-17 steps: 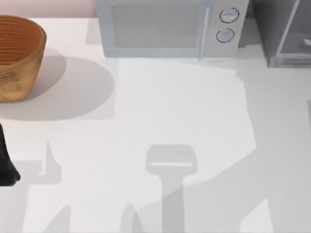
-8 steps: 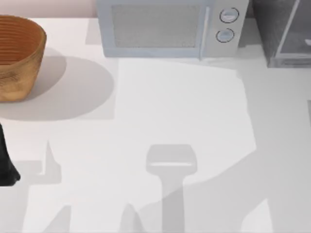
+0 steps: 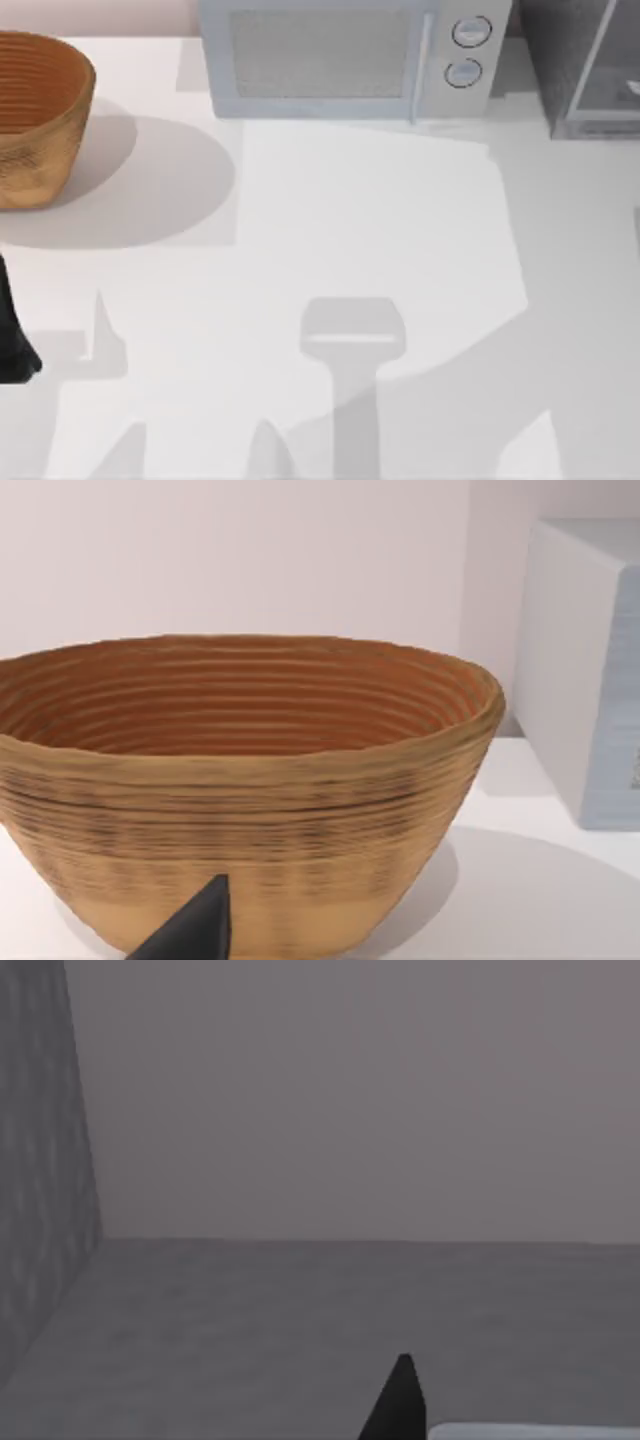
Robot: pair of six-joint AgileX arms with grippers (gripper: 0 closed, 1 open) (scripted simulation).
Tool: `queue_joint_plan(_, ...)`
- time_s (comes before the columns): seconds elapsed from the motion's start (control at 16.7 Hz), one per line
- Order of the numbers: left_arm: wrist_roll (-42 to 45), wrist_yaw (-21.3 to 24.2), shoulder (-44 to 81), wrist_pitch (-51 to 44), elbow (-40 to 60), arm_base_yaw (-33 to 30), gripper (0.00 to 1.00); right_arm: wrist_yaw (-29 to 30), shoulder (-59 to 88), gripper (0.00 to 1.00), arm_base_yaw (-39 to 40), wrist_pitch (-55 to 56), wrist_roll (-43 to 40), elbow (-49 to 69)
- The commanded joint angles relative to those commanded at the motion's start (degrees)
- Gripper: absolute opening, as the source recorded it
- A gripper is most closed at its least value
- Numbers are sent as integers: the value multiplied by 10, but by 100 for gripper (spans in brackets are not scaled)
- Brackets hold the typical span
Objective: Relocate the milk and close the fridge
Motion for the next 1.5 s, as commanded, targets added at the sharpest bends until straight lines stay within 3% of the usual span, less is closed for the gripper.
queue_joint_plan(0.42, 0, 0, 0, 0, 0, 0, 100, 0, 0, 98, 0, 0, 0, 0)
queue_joint_plan(1.08, 0, 0, 0, 0, 0, 0, 100, 1, -6, 100, 2, -1, 0, -4)
queue_joint_plan(1.5, 0, 0, 0, 0, 0, 0, 100, 13, -189, 100, 29, -116, 14, -140)
